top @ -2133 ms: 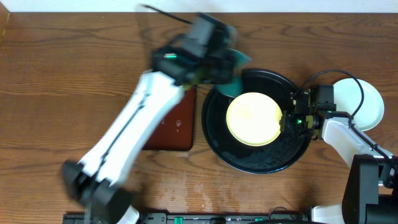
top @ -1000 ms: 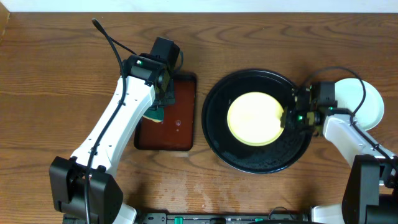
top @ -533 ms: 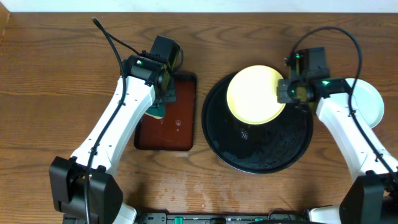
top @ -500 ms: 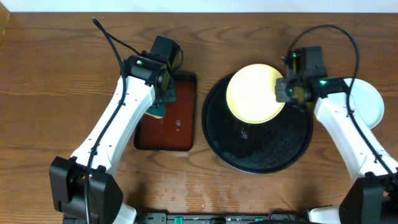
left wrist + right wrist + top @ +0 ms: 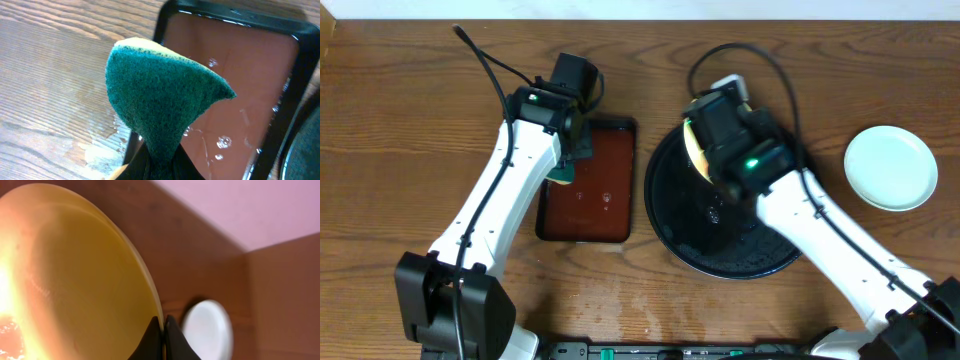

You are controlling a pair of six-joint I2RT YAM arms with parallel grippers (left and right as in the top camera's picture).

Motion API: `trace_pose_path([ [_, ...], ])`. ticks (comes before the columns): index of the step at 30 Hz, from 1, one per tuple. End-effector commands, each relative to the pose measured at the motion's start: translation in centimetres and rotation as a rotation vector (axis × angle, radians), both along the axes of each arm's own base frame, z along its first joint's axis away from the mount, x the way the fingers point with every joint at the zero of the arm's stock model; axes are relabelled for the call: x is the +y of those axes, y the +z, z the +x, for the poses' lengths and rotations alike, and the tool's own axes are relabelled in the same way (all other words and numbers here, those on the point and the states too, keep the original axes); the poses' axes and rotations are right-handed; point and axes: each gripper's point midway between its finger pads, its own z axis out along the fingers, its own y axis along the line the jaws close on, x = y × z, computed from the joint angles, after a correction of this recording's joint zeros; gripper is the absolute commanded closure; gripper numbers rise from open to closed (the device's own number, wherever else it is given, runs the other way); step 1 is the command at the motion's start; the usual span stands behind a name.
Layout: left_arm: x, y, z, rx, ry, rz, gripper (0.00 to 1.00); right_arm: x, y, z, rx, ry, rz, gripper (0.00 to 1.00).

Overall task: Clean dirty plates on tray and stack at the side
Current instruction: 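Lift the yellow plate with the right gripper and carry it right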

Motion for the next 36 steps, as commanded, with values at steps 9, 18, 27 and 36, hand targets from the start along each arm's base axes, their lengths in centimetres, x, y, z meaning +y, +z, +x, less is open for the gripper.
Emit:
trace_pose_path([
  [9,0.8,-0.2,0.0,0.002,0.027,0.019,0.91,4.5,8.5,-2.9,-0.286,0.027,-0.283,0.99],
  [18,0.8,-0.2,0.0,0.002,0.027,0.019,0.9,5.0,8.8,-3.4,-0.302,0.031,-0.292,0.99],
  [27,0.8,-0.2,0.0,0.004,0.027,0.019,0.9,5.1,7.0,-2.5,-0.277,0.038,-0.134,0.99],
  [36,0.2,-0.6,-0.1,0.02,0.017,-0.014,0.9,3.0,-1.8,-0.6,0.103,-0.009,0.451,0.99],
])
